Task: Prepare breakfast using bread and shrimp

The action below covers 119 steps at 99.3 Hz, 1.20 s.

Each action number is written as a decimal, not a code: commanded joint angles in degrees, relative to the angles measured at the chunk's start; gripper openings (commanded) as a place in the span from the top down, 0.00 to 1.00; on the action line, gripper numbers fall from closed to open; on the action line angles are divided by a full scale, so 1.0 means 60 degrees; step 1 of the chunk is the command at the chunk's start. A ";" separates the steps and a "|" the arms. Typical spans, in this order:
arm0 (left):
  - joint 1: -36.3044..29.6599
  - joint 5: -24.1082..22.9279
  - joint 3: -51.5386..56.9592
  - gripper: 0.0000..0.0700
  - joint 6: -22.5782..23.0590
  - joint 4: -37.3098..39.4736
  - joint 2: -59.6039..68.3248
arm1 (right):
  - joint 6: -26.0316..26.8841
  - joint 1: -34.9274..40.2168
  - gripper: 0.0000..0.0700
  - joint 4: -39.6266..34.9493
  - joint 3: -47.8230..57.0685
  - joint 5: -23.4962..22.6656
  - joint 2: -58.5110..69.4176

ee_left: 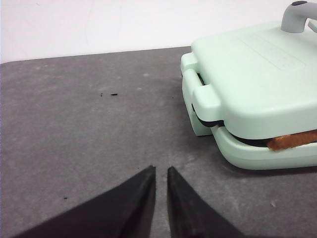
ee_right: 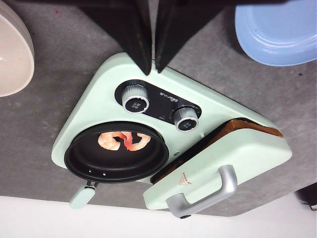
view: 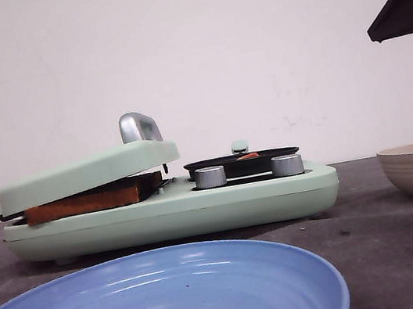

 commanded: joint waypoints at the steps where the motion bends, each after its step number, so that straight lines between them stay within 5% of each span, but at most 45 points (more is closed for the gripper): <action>1: -0.0004 0.0033 -0.0168 0.99 -0.0011 -0.0029 -0.0007 | 0.0084 0.0051 1.00 0.0113 0.0004 -0.0007 0.0025; 13: -0.0004 0.0033 -0.0168 0.99 -0.0011 -0.0029 -0.0007 | 0.0120 0.0051 1.00 0.0098 0.0000 0.0025 0.0007; 29: -0.0007 0.0033 -0.0168 0.99 -0.0011 -0.0029 -0.0007 | 0.0007 -0.0350 1.00 -0.1293 -0.0124 0.0969 -0.1045; 41: 0.0000 0.0033 -0.0168 0.99 -0.0011 -0.0029 -0.0007 | -0.1483 -0.1300 1.00 -0.0754 -0.1002 0.1268 -0.2499; 56: 0.0000 0.0033 -0.0168 0.99 -0.0011 -0.0033 -0.0007 | -0.1974 -0.2849 1.00 -0.0630 -0.2295 0.1231 -0.4594; 75: 0.0000 0.0029 -0.0168 0.99 -0.0011 -0.0029 -0.0022 | -0.1774 -0.3971 1.00 -0.1293 -0.2940 0.0798 -0.4907; 94: 0.0000 0.0036 -0.0164 0.99 -0.0011 -0.0040 -0.0007 | -0.0780 -0.3759 1.00 -0.1293 -0.2940 0.1016 -0.4907; 119: 0.0000 0.0036 -0.0164 0.99 -0.0011 -0.0040 -0.0007 | -0.0765 -0.3577 1.00 -0.0896 -0.2936 0.0481 -0.4907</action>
